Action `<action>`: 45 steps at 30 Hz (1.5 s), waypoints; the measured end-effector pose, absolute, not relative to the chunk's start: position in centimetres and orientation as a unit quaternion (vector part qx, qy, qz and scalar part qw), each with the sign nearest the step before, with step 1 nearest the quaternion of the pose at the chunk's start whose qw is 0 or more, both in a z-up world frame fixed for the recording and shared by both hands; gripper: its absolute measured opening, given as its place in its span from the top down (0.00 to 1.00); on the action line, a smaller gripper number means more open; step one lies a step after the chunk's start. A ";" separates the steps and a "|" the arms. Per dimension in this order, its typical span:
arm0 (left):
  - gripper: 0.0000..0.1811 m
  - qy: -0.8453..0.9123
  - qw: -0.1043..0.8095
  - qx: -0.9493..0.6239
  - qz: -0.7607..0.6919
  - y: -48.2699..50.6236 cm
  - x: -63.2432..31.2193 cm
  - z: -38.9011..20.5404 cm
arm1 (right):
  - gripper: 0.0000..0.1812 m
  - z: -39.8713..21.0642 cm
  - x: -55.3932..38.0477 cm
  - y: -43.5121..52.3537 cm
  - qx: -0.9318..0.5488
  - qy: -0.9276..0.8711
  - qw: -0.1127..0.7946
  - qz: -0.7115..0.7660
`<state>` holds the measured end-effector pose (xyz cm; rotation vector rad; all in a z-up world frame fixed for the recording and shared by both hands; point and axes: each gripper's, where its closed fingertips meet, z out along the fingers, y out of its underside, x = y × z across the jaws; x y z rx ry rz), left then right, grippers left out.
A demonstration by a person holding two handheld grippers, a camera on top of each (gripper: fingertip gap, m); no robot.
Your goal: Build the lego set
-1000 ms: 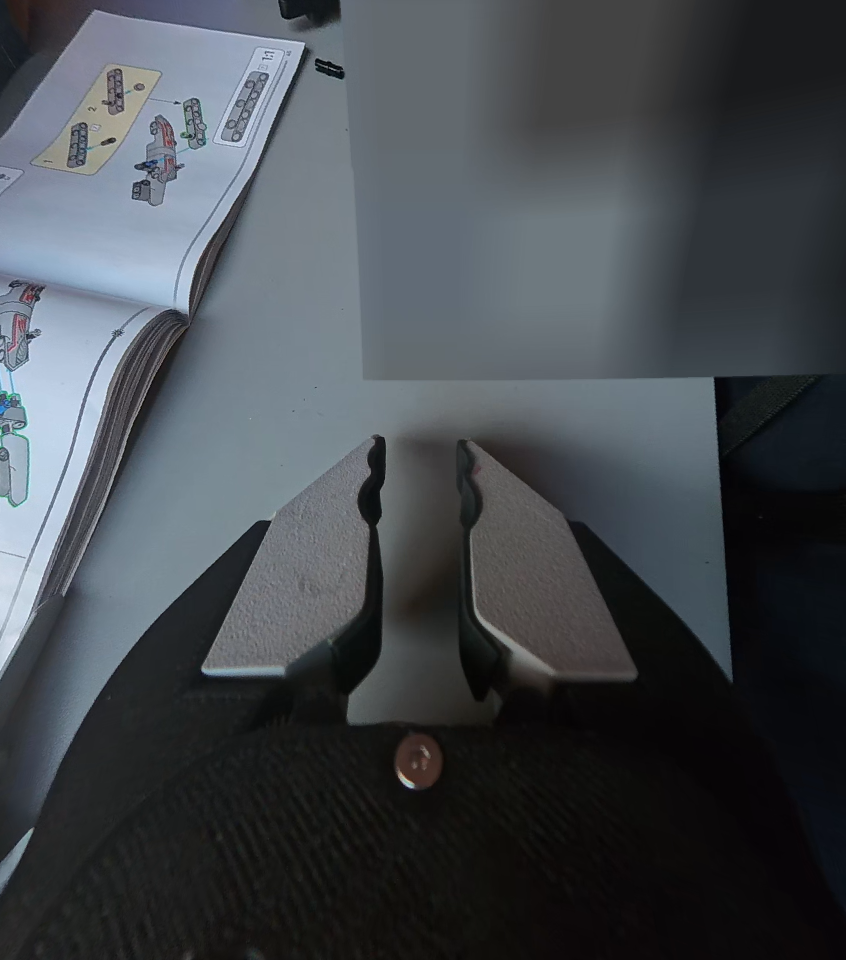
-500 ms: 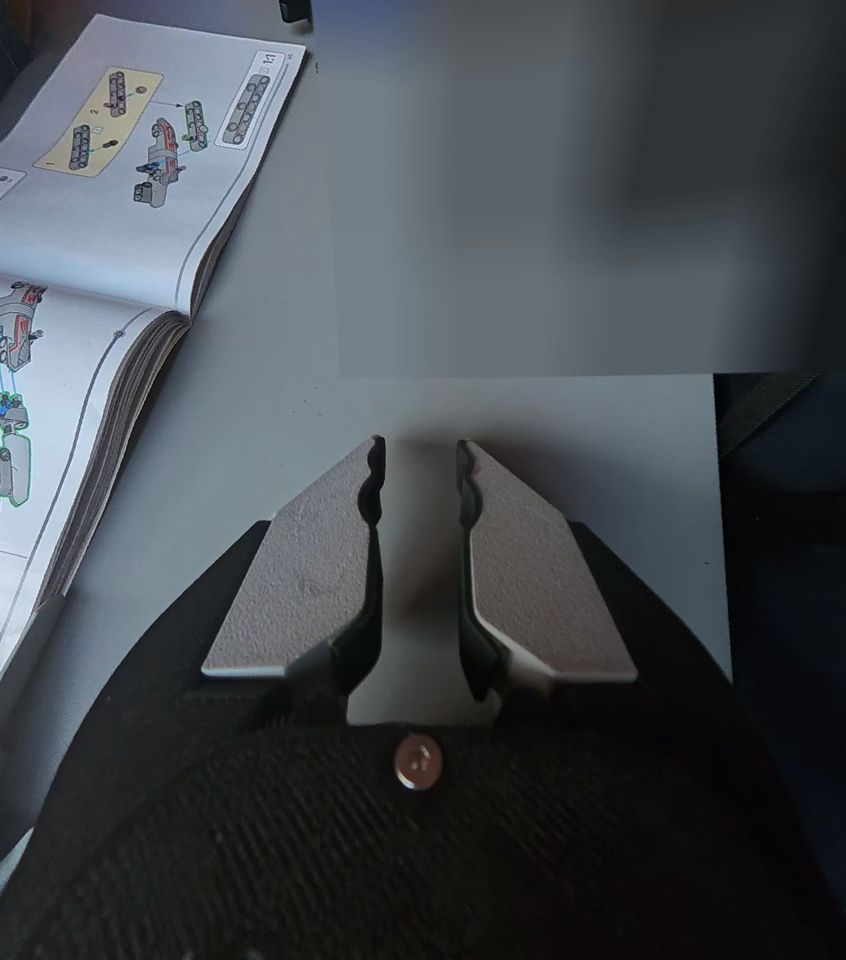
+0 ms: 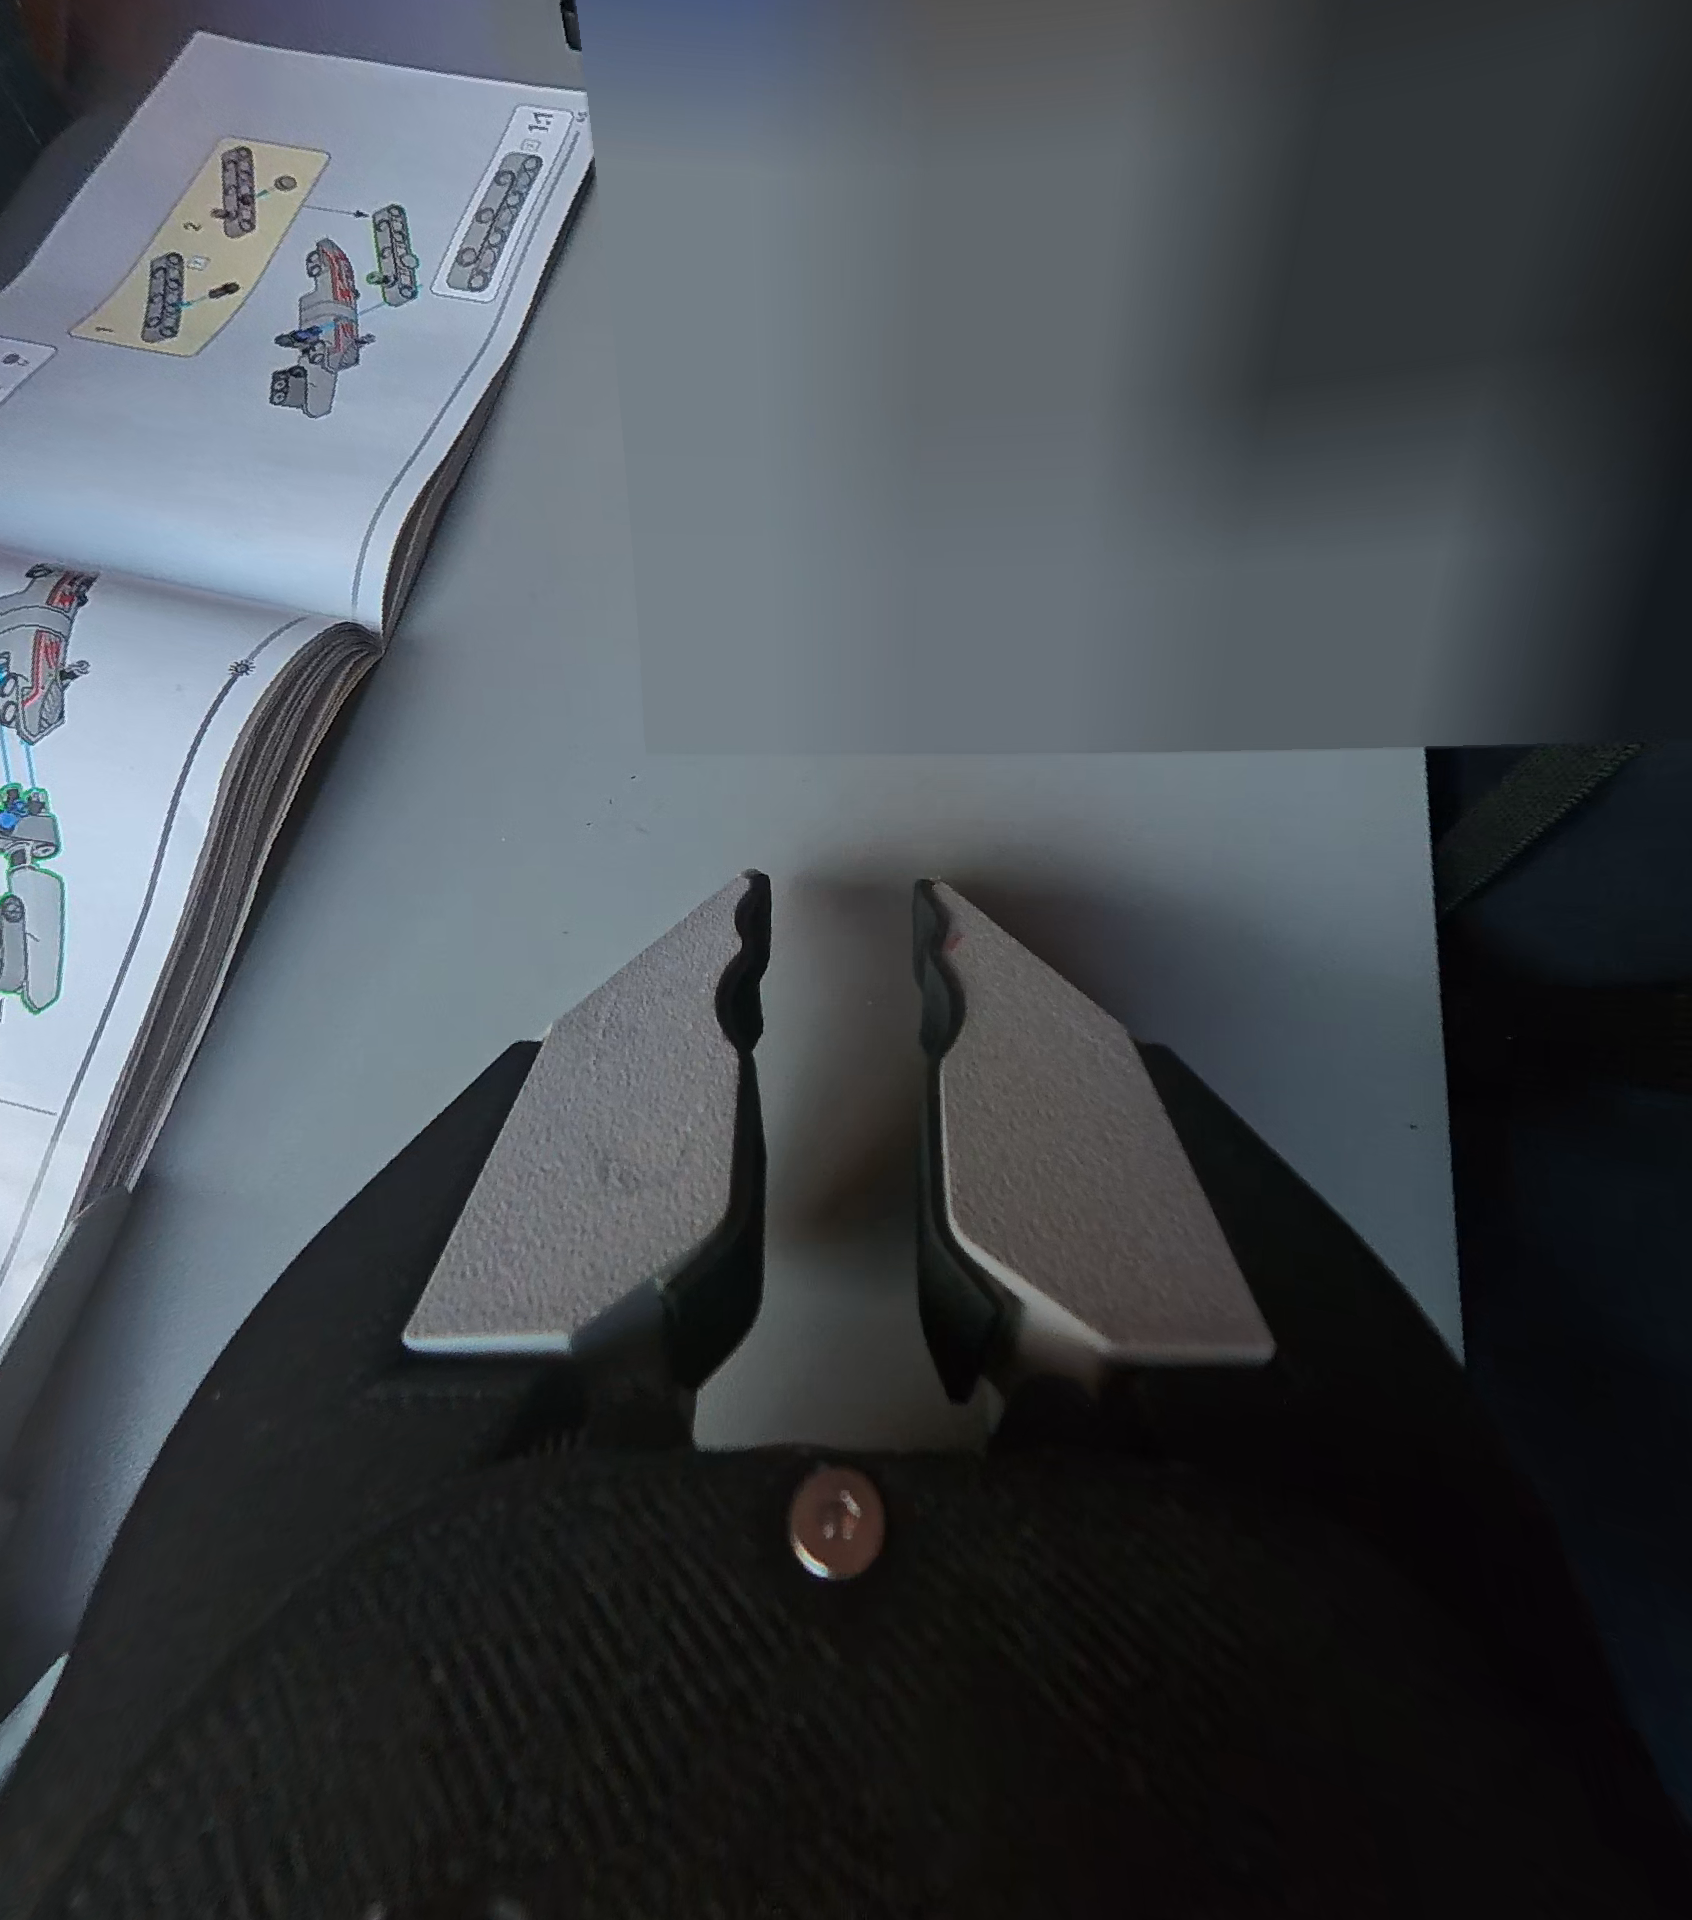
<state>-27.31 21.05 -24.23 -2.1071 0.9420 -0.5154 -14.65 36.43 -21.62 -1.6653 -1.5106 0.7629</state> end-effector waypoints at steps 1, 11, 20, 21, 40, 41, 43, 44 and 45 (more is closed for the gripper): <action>0.87 0.369 0.379 -0.825 -0.202 21.1 -27.3 -24.2 | 0.96 -21.7 -14.7 36.4 -0.650 -0.592 0.373 0.296; 0.87 0.369 0.378 -0.825 -0.202 21.1 -27.3 -24.3 | 0.97 -23.0 -14.8 36.4 -0.658 -0.606 0.356 0.269; 0.87 0.372 0.375 -0.826 -0.199 21.0 -27.3 -24.4 | 0.95 -24.6 -15.4 36.4 -0.668 -0.620 0.329 0.246; 0.87 0.372 0.375 -0.826 -0.198 21.0 -27.3 -24.4 | 0.95 -24.6 -15.4 36.3 -0.669 -0.620 0.327 0.247; 0.87 0.373 0.374 -0.826 -0.197 21.0 -27.3 -24.4 | 0.99 -22.4 -15.9 35.2 -0.666 -0.575 0.301 0.367; 0.87 0.374 0.373 -0.826 -0.195 21.0 -27.2 -24.5 | 0.99 -21.8 -15.9 34.8 -0.660 -0.568 0.296 0.392; 0.87 0.377 0.373 -0.826 -0.191 21.0 -27.2 -24.6 | 0.99 -20.6 -15.8 33.9 -0.646 -0.549 0.274 0.454; 0.87 0.376 0.373 -0.826 -0.191 21.0 -27.2 -24.5 | 0.99 -19.8 -15.7 33.5 -0.636 -0.536 0.261 0.490; 0.87 0.376 0.374 -0.826 -0.192 21.0 -27.3 -24.5 | 1.00 -18.9 -15.6 33.2 -0.625 -0.519 0.249 0.527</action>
